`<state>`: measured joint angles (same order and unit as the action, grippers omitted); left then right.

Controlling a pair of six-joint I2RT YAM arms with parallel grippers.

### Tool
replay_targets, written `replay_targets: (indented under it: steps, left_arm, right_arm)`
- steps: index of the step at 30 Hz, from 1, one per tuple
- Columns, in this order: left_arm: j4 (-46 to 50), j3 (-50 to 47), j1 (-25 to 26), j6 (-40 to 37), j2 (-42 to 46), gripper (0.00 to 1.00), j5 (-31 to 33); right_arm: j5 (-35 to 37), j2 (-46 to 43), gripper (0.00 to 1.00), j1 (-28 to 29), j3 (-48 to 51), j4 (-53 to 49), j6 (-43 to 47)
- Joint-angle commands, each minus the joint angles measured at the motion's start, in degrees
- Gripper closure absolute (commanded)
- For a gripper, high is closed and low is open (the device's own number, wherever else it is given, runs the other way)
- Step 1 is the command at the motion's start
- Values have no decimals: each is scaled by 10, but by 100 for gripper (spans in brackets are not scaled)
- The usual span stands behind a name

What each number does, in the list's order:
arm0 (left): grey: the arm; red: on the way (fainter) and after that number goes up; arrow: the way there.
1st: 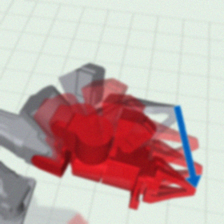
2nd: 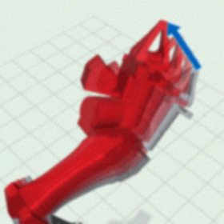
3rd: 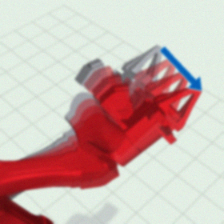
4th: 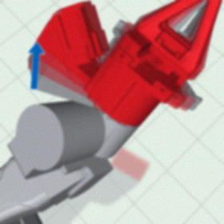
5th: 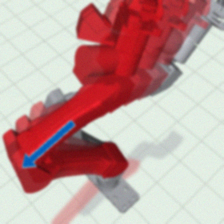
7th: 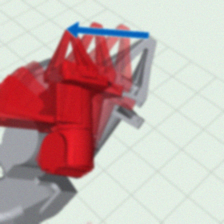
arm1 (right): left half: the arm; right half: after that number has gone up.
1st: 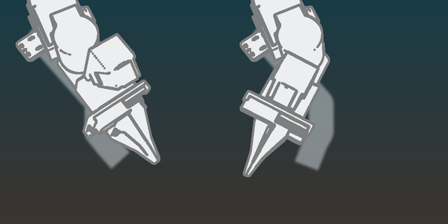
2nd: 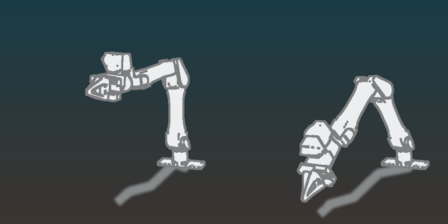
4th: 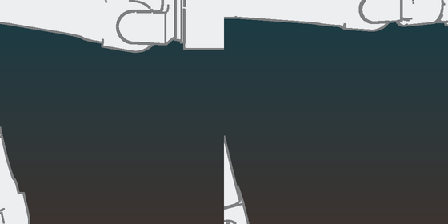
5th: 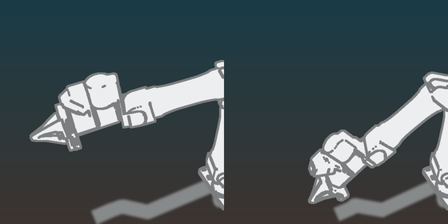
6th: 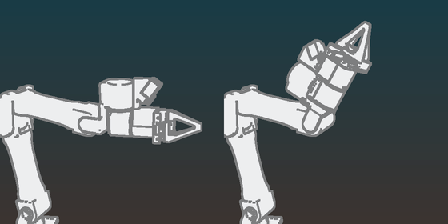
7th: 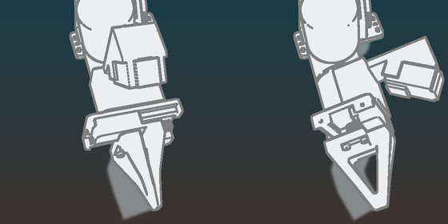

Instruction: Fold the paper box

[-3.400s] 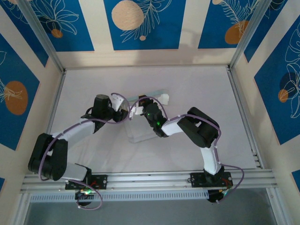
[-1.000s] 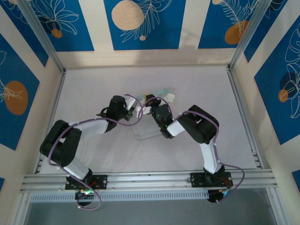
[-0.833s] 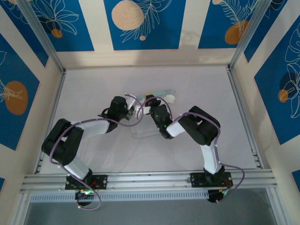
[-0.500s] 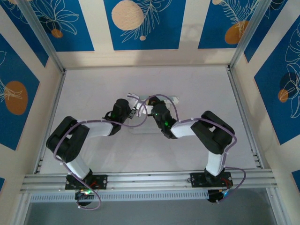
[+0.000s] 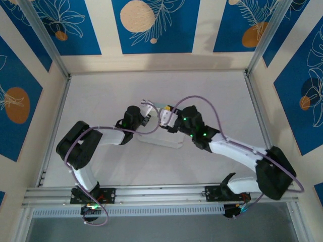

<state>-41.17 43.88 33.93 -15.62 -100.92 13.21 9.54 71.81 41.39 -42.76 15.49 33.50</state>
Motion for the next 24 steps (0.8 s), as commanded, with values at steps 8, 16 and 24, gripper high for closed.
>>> replay_targets:
  steps: [8, 16, 24]
  left_arm:
    - [59, 19, -3, -66, -11, 100, -85]
    - [129, 60, -18, -77, -17, 100, -149]
    - [144, 98, -18, -49, -41, 100, -85]
  right_arm:
    - [-129, -76, 52, -167, -108, -163, -478]
    - [-165, 130, 54, -289, -269, -366, -622]
    - [-269, 323, 48, -288, -369, -440, -650]
